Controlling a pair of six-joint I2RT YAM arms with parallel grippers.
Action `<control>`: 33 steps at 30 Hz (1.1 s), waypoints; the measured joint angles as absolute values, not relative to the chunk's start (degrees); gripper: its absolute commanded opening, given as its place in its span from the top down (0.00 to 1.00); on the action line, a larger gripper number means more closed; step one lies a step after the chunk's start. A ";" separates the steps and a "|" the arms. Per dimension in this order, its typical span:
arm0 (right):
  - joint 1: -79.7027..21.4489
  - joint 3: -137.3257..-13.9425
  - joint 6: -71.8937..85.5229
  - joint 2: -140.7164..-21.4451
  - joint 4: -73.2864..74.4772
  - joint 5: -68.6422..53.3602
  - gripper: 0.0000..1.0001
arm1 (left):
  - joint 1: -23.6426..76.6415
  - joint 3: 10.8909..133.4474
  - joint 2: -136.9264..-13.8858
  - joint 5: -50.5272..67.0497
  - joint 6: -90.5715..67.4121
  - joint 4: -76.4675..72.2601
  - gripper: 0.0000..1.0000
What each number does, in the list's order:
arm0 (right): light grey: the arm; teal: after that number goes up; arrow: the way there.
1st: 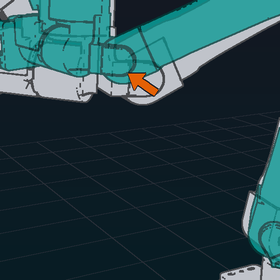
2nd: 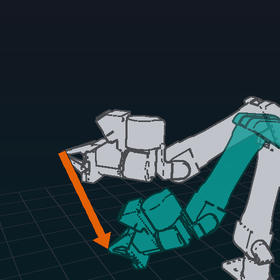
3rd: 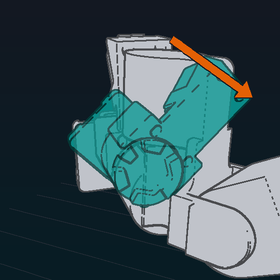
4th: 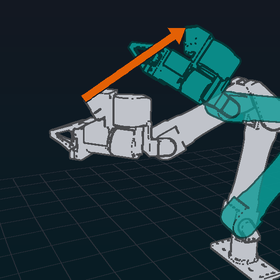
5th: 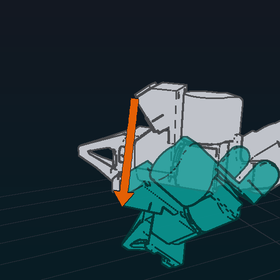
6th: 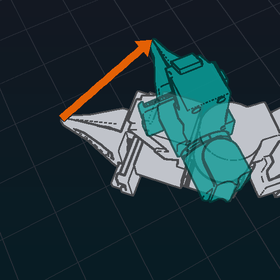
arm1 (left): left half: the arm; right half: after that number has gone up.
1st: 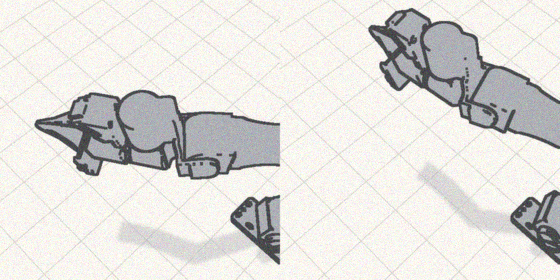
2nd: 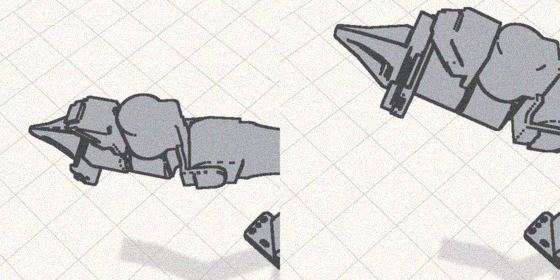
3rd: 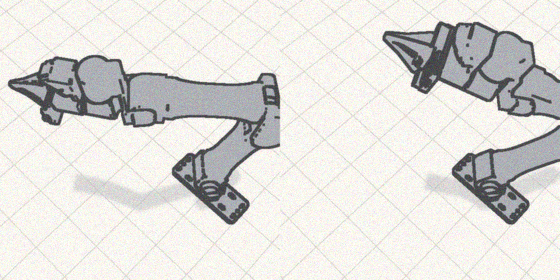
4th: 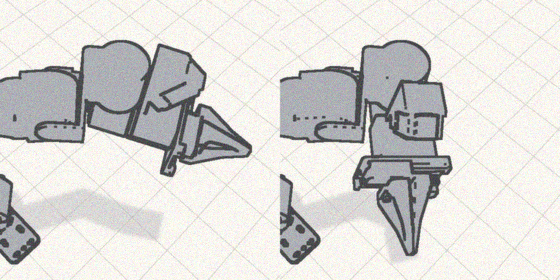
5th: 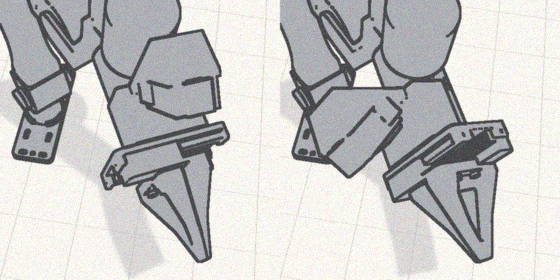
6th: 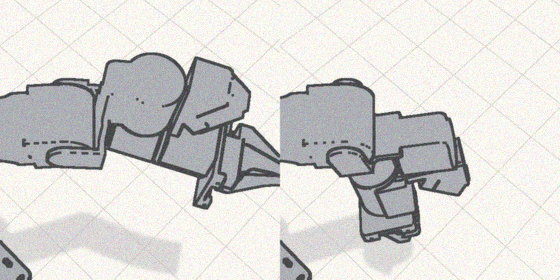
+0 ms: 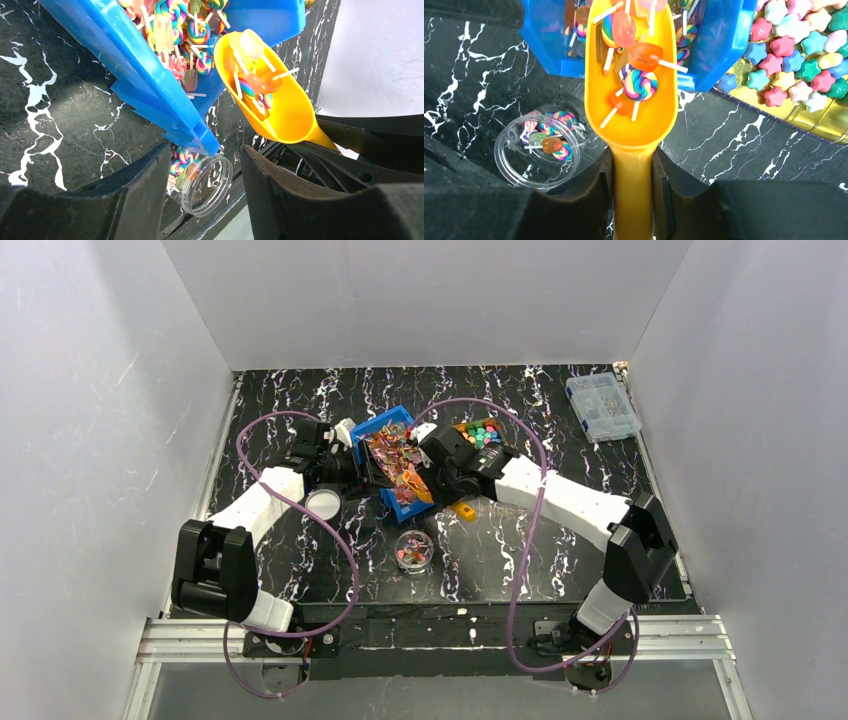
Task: Pack the candies
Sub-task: Scoop the fake candies from the storage box, then place the fake candies in the packing bottle.
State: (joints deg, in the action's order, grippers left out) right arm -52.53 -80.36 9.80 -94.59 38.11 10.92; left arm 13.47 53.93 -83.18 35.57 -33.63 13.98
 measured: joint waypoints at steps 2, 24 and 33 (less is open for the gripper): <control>-52.60 -78.48 9.34 -93.01 36.75 10.68 0.99 | 13.47 53.93 -83.15 35.59 -33.63 13.98 0.46; -53.19 -58.85 3.07 -77.97 22.37 9.78 0.99 | 13.47 53.95 -78.37 35.53 -31.11 19.18 0.43; -54.92 -58.24 1.23 -69.54 23.20 9.02 0.99 | 13.47 53.95 -69.38 34.04 -28.75 25.69 0.41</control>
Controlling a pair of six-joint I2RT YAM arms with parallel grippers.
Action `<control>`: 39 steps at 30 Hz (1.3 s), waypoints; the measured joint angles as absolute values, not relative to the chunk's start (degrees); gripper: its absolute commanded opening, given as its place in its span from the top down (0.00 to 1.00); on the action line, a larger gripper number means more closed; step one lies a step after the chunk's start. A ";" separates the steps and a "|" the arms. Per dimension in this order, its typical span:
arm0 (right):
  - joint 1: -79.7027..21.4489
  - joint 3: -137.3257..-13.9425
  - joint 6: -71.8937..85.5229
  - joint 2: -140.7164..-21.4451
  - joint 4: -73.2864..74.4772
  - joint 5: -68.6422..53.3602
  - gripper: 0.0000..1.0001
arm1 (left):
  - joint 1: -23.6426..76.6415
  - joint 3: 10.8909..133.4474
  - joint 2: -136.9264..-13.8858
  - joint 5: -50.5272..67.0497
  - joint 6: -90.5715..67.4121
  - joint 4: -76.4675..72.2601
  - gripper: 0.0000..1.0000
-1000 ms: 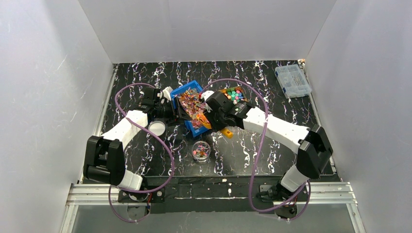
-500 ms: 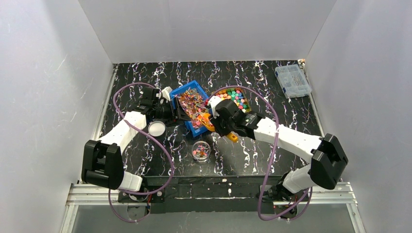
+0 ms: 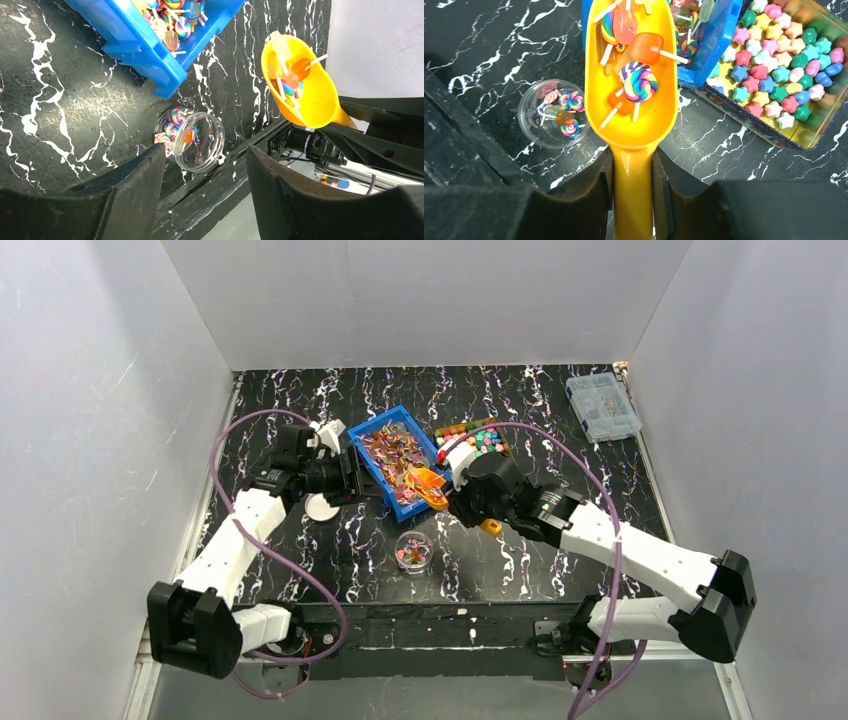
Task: Pack the candies
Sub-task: Place the fake candies in the packing bottle.
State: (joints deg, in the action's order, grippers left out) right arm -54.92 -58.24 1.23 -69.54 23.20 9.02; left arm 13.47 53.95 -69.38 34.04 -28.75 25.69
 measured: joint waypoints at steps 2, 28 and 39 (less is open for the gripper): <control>-55.86 -58.24 1.15 -67.92 24.03 9.08 0.99 | 13.47 53.80 -67.13 33.71 -28.29 26.68 0.41; -74.85 -68.73 10.02 -71.70 50.37 16.19 0.99 | 13.47 43.94 -43.75 34.54 -27.27 37.93 0.39; -75.40 -74.54 12.84 -78.85 59.11 14.96 0.99 | 13.47 43.59 -38.63 34.81 -25.91 42.70 0.39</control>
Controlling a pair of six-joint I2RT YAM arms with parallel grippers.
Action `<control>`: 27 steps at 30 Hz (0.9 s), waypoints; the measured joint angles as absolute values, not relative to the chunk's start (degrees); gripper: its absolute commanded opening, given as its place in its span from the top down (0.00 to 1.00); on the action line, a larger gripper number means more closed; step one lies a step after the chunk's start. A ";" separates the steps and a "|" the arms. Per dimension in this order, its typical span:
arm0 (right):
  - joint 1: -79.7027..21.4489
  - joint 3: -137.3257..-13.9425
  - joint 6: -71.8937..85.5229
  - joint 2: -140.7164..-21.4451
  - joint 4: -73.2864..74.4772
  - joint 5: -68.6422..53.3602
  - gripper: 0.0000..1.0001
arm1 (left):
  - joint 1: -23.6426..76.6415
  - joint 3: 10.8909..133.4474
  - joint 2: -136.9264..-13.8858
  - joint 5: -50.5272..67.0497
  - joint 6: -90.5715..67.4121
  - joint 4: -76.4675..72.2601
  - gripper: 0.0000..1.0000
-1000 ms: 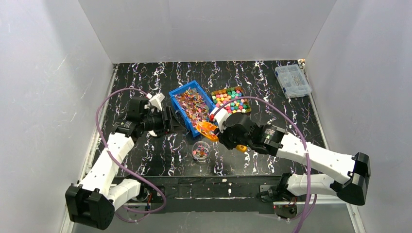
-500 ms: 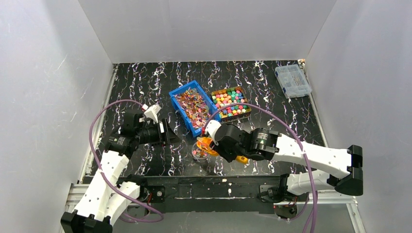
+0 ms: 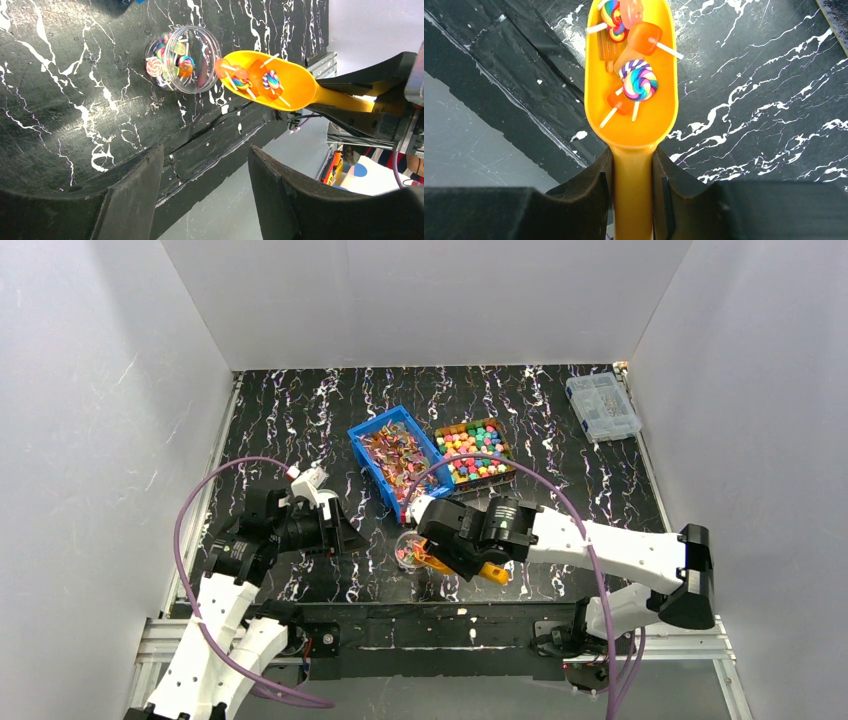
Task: Pack the candies
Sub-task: Place the fake candies in the packing bottle.
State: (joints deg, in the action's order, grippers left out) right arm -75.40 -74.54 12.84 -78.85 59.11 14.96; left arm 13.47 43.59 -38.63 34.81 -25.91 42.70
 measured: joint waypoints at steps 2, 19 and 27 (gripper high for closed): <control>-75.40 -75.81 13.21 -80.38 60.38 14.72 0.99 | 13.47 43.59 -38.37 34.87 -25.52 43.03 0.38; -75.40 -86.83 13.89 -92.49 70.50 14.46 0.99 | 13.47 43.46 -36.82 35.55 -24.18 43.77 0.38; -75.40 -89.80 15.40 -93.27 74.32 15.38 0.99 | 13.47 42.68 -36.75 35.90 -24.18 43.77 0.37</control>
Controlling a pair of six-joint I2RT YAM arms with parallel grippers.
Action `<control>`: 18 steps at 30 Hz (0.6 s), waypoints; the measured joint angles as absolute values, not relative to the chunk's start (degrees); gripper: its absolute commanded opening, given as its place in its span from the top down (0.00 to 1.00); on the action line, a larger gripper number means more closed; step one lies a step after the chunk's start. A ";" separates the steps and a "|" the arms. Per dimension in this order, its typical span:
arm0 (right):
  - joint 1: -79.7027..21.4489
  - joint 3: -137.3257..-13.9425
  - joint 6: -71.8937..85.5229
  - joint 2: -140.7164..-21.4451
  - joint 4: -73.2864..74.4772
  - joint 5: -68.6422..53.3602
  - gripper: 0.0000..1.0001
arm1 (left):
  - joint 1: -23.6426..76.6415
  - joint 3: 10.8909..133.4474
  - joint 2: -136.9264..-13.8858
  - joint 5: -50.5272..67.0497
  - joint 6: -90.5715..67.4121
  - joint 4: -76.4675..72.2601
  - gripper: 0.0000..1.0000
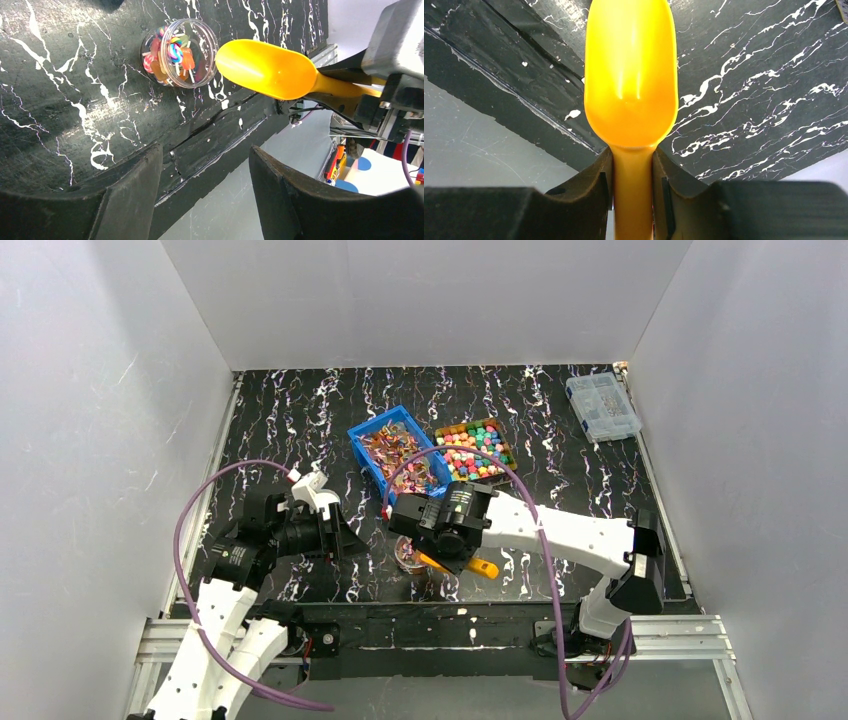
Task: Pack the candies
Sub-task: Place the fake candies in the packing bottle.
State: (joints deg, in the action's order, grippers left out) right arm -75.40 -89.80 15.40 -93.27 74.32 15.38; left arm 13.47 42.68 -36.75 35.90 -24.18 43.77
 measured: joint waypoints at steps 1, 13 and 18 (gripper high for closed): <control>-75.40 -90.26 15.55 -93.27 74.70 15.55 0.99 | 13.47 42.68 -36.75 35.99 -24.18 43.72 0.37; -72.20 -92.60 16.86 -92.99 76.79 18.94 0.99 | 13.47 42.68 -36.97 36.45 -24.21 43.72 0.30; -68.82 -93.23 17.21 -91.94 76.82 20.91 0.99 | 13.47 42.68 -37.43 36.47 -24.21 43.72 0.28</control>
